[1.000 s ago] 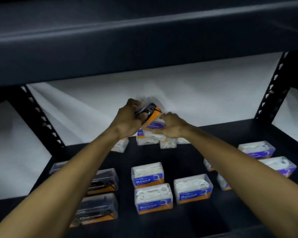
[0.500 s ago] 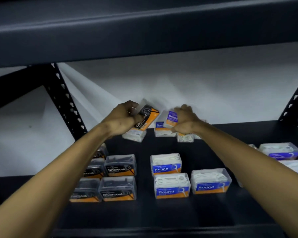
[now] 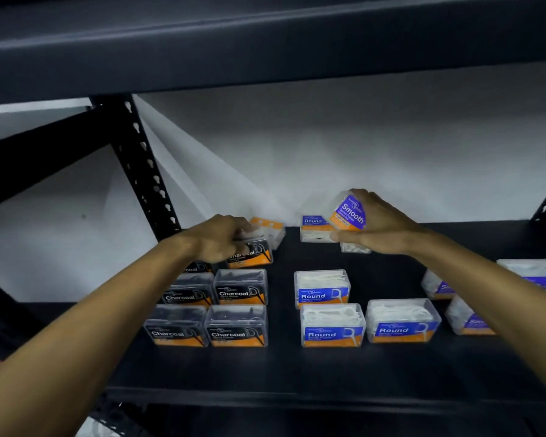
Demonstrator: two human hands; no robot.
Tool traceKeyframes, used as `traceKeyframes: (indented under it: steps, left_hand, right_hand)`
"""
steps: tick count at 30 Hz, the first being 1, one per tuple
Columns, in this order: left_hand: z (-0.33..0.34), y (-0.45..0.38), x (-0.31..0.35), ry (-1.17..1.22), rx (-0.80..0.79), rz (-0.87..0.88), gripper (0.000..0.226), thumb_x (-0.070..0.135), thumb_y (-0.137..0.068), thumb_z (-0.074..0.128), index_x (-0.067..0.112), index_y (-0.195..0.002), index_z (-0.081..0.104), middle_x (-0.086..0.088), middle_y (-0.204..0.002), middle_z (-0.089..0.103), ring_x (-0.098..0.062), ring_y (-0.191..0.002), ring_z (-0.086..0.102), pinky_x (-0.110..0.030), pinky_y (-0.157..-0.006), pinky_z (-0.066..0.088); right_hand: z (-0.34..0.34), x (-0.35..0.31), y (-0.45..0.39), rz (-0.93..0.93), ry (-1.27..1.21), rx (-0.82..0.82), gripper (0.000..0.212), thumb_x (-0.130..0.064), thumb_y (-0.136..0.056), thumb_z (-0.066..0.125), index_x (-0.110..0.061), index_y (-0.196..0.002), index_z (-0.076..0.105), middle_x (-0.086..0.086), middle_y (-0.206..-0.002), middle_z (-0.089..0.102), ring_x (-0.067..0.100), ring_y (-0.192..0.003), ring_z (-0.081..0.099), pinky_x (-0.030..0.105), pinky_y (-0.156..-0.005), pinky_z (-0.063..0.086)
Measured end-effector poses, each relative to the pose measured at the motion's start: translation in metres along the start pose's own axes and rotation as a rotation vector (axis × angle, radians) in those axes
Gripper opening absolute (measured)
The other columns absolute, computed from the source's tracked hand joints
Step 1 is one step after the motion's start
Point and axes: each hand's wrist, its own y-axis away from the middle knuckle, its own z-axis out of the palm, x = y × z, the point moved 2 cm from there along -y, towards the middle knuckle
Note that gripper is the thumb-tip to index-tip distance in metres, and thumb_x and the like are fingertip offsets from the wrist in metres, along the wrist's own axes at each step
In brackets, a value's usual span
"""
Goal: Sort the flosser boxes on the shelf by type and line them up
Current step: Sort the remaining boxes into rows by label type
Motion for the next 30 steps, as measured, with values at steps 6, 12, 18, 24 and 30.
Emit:
traceKeyframes:
  steps: [6, 12, 18, 24, 30]
  left_hand:
    - [0.011, -0.001, -0.009, -0.074, -0.039, -0.006, 0.056, 0.029, -0.09, 0.065, 0.028, -0.143, 0.045, -0.001, -0.139, 0.054, -0.02, -0.124, 0.052, -0.026, -0.095, 0.04]
    - [0.016, -0.002, -0.013, -0.072, -0.04, 0.001, 0.057, 0.029, -0.088, 0.067, 0.029, -0.141, 0.047, 0.001, -0.137, 0.057, -0.017, -0.123, 0.053, -0.03, -0.101, 0.042]
    - [0.017, -0.004, -0.015, -0.032, -0.034, 0.012, 0.056, 0.025, -0.089, 0.067, 0.028, -0.141, 0.047, 0.003, -0.137, 0.056, -0.015, -0.122, 0.053, -0.02, -0.092, 0.035]
    - [0.016, -0.004, -0.012, -0.031, -0.069, 0.02, 0.054, 0.023, -0.091, 0.066, 0.025, -0.141, 0.046, 0.002, -0.142, 0.052, -0.016, -0.127, 0.049, -0.018, -0.092, 0.031]
    - [0.011, -0.006, -0.018, -0.001, -0.113, 0.019, 0.048, 0.036, -0.092, 0.063, 0.035, -0.137, 0.046, 0.005, -0.131, 0.057, -0.017, -0.121, 0.052, -0.032, -0.1, 0.04]
  right_hand:
    - [0.003, 0.007, 0.002, 0.11, -0.067, -0.113, 0.058, -0.037, -0.091, 0.052, -0.02, -0.143, 0.033, 0.012, -0.142, 0.039, 0.033, -0.128, 0.039, 0.044, -0.105, 0.034]
    - [-0.001, 0.012, 0.012, 0.071, 0.048, -0.235, 0.049, -0.031, -0.098, 0.045, -0.02, -0.144, 0.032, 0.01, -0.134, 0.041, 0.024, -0.118, 0.045, 0.036, -0.097, 0.039]
    - [-0.006, 0.016, 0.016, 0.007, 0.125, -0.301, 0.059, -0.032, -0.093, 0.055, -0.031, -0.146, 0.029, 0.002, -0.13, 0.043, 0.018, -0.119, 0.045, 0.035, -0.1, 0.04]
    - [-0.01, 0.019, 0.019, -0.03, 0.164, -0.322, 0.058, -0.027, -0.092, 0.058, -0.032, -0.144, 0.033, 0.001, -0.134, 0.042, 0.019, -0.122, 0.043, 0.039, -0.106, 0.037]
    - [-0.007, 0.023, 0.025, -0.037, 0.199, -0.387, 0.054, -0.026, -0.09, 0.06, -0.037, -0.139, 0.039, -0.006, -0.13, 0.044, 0.015, -0.121, 0.044, 0.036, -0.102, 0.04]
